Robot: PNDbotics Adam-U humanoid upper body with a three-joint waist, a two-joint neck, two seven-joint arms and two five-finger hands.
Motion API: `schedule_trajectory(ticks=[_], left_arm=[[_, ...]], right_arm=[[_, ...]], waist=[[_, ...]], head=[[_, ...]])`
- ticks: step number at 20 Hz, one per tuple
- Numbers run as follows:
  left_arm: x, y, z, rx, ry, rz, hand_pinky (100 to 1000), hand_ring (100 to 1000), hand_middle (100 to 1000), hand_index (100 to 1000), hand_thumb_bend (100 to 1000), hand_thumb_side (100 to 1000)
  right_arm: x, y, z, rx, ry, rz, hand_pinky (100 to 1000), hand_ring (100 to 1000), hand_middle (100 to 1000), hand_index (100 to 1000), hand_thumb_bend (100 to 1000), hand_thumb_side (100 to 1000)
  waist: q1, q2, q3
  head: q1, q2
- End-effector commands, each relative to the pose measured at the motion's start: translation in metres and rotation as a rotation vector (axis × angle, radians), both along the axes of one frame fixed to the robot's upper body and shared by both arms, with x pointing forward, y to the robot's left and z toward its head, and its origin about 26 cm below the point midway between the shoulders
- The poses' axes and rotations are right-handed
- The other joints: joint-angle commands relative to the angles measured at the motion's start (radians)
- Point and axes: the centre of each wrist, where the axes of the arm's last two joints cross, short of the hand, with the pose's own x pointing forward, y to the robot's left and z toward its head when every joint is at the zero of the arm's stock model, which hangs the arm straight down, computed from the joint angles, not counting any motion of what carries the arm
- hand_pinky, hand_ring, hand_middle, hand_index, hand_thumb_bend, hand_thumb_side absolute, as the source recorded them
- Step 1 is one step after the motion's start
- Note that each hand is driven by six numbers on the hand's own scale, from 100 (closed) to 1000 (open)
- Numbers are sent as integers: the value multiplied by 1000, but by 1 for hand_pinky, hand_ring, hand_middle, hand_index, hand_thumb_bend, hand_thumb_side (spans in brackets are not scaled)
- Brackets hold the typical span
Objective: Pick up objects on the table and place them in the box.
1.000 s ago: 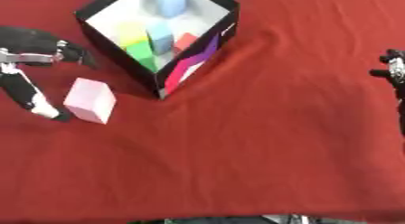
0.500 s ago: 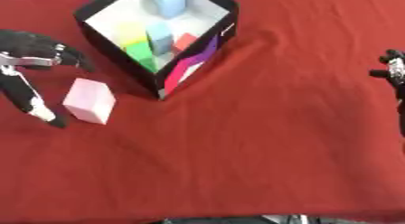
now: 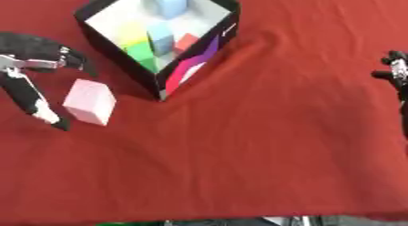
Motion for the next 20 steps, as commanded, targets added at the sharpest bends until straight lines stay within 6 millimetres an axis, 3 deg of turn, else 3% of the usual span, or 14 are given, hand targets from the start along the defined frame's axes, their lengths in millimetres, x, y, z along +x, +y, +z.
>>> schedule_trajectory(ticks=[1,12,14,15,17,20], left_arm=[[0,4,11,293,138,-176,902,899,844,914,699,573],[2,1,11,237,141,-178,870,839,744,826,489,483],[1,0,15,199,131,-180,791,737,602,684,408,208],[0,0,20,164,113,-181,732,675,546,623,379,152],[-4,-1,28,88,74,-192,671,613,486,538,321,146],[-18,-7,53,-32,-23,-242,645,584,461,508,285,131]], right_arm=[[1,-2,6,-14,-22,-3,1000,724,775,820,100,597],[1,-2,6,-14,-17,-2,1000,724,775,820,100,597],[1,-2,6,-14,-17,-4,1000,724,775,821,100,597],[1,-2,5,-14,-16,-4,1000,724,775,821,100,599],[1,-3,5,-15,-16,-5,1000,724,775,821,100,596],[0,-4,5,-17,-17,-10,1000,724,775,821,100,593]], waist=[[-1,-14,-1],[-2,-14,1],[-2,-14,2],[-3,-15,3],[-3,-15,3],[-3,-16,6]], head=[[1,-10],[-1,-10],[-2,-10],[-4,-9],[-6,-8],[-9,-4]])
